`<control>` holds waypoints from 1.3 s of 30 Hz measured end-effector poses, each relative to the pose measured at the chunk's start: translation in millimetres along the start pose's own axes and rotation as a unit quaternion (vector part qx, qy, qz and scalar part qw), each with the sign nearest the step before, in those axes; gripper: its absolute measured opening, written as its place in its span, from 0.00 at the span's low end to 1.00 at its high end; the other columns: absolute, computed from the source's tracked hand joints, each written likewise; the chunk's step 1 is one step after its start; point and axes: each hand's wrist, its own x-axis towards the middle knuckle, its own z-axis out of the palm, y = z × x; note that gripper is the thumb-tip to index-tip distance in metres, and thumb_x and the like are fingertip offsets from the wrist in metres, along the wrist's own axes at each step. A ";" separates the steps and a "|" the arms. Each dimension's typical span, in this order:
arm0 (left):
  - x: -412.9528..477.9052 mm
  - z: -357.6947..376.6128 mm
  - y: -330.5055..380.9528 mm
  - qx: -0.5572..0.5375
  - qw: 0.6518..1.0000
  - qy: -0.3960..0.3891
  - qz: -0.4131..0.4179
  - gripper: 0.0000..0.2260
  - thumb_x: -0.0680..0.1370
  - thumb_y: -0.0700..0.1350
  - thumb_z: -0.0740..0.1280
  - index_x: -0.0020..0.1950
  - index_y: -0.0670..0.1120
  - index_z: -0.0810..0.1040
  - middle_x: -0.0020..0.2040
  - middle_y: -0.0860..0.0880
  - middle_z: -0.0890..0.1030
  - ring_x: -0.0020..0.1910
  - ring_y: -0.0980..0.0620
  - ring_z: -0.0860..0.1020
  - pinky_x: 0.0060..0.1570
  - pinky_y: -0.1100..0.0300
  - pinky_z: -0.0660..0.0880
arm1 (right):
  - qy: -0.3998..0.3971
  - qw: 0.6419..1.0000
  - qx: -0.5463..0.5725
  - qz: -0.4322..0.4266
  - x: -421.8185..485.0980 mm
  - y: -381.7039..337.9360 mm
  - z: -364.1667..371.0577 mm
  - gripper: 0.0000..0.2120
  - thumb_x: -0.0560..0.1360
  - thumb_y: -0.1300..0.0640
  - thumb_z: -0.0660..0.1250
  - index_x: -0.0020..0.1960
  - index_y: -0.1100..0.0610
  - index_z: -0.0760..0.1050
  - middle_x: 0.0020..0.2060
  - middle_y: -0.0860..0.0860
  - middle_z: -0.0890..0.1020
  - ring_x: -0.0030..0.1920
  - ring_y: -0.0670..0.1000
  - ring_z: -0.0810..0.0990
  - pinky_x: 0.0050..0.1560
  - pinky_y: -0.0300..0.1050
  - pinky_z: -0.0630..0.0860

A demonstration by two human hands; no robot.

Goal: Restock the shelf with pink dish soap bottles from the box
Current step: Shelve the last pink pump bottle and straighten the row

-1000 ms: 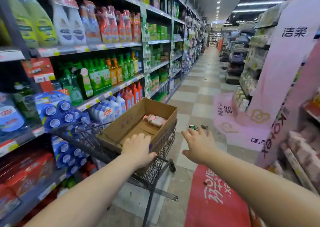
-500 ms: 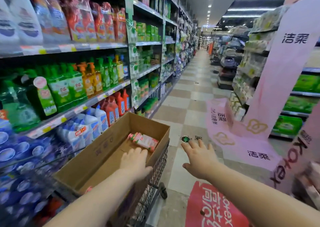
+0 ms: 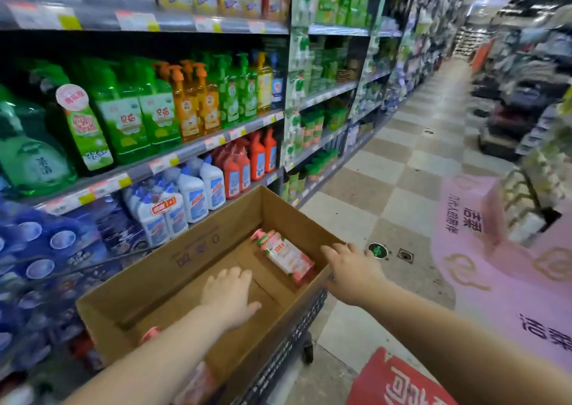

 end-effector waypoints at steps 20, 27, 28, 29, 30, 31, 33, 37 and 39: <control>110.5 45.9 1.0 -0.087 0.958 -0.124 -0.242 0.30 0.75 0.62 0.61 0.73 0.48 0.62 0.71 0.46 0.66 0.69 0.44 0.66 0.66 0.49 0.65 | -0.202 0.959 0.004 -0.200 237.1 15.5 72.0 0.31 0.77 0.45 0.60 0.76 0.52 0.54 0.72 0.52 0.64 0.69 0.57 0.67 0.67 0.52 0.68; 149.9 82.4 -25.0 -0.138 0.946 -0.173 -0.235 0.30 0.75 0.62 0.62 0.73 0.49 0.62 0.70 0.47 0.67 0.68 0.44 0.66 0.64 0.49 0.66 | -0.251 0.955 -0.004 -0.156 279.0 -0.5 112.8 0.32 0.77 0.46 0.61 0.77 0.52 0.53 0.76 0.52 0.58 0.72 0.57 0.64 0.68 0.54 0.68; 154.5 87.4 -25.9 -0.144 0.943 -0.184 -0.237 0.30 0.75 0.62 0.61 0.72 0.49 0.62 0.70 0.47 0.67 0.68 0.44 0.67 0.64 0.49 0.67 | -0.262 0.953 -0.002 -0.152 283.4 -0.7 117.6 0.32 0.77 0.46 0.61 0.77 0.52 0.53 0.76 0.52 0.57 0.72 0.57 0.64 0.68 0.54 0.68; 159.3 92.3 -25.7 -0.148 0.940 -0.194 -0.239 0.30 0.75 0.62 0.61 0.72 0.49 0.62 0.69 0.47 0.68 0.67 0.44 0.67 0.63 0.49 0.67 | -0.273 0.950 -0.002 -0.153 287.6 -0.6 122.8 0.33 0.77 0.47 0.61 0.77 0.52 0.52 0.77 0.52 0.55 0.72 0.58 0.63 0.68 0.54 0.67; 164.3 97.0 -24.1 -0.151 0.937 -0.204 -0.240 0.30 0.75 0.63 0.61 0.72 0.49 0.63 0.68 0.47 0.68 0.66 0.44 0.68 0.61 0.50 0.68 | -0.282 0.947 -0.004 -0.156 292.1 -0.4 128.0 0.33 0.77 0.47 0.61 0.77 0.52 0.51 0.77 0.52 0.53 0.72 0.59 0.62 0.68 0.54 0.66; 170.1 101.5 -22.3 -0.153 0.934 -0.213 -0.241 0.30 0.75 0.63 0.60 0.72 0.49 0.62 0.68 0.47 0.68 0.66 0.44 0.68 0.61 0.50 0.68 | -0.288 0.945 -0.004 -0.156 297.2 -0.7 133.4 0.34 0.77 0.47 0.61 0.77 0.53 0.50 0.77 0.53 0.52 0.72 0.59 0.62 0.68 0.53 0.66; 183.1 110.1 -17.7 -0.163 0.932 -0.222 -0.236 0.30 0.75 0.62 0.61 0.73 0.49 0.61 0.69 0.47 0.67 0.67 0.44 0.67 0.61 0.50 0.68 | -0.295 0.945 0.006 -0.142 308.6 -3.4 144.4 0.36 0.77 0.48 0.62 0.77 0.54 0.48 0.77 0.53 0.49 0.71 0.59 0.61 0.69 0.52 0.65; 206.7 120.8 -3.5 -0.192 0.923 -0.238 -0.236 0.30 0.76 0.60 0.62 0.73 0.49 0.60 0.72 0.46 0.64 0.69 0.43 0.65 0.65 0.47 0.67 | -0.310 0.944 0.074 -0.087 322.5 -10.9 164.0 0.36 0.77 0.52 0.63 0.78 0.53 0.46 0.78 0.53 0.46 0.69 0.60 0.66 0.67 0.52 0.67; 217.4 126.0 5.4 -0.209 0.910 -0.257 -0.249 0.30 0.76 0.59 0.62 0.74 0.48 0.59 0.73 0.45 0.63 0.70 0.42 0.64 0.66 0.47 0.65 | -0.305 0.944 0.110 -0.063 325.8 -13.2 173.2 0.39 0.77 0.52 0.64 0.78 0.54 0.43 0.78 0.54 0.48 0.69 0.61 0.67 0.66 0.53 0.67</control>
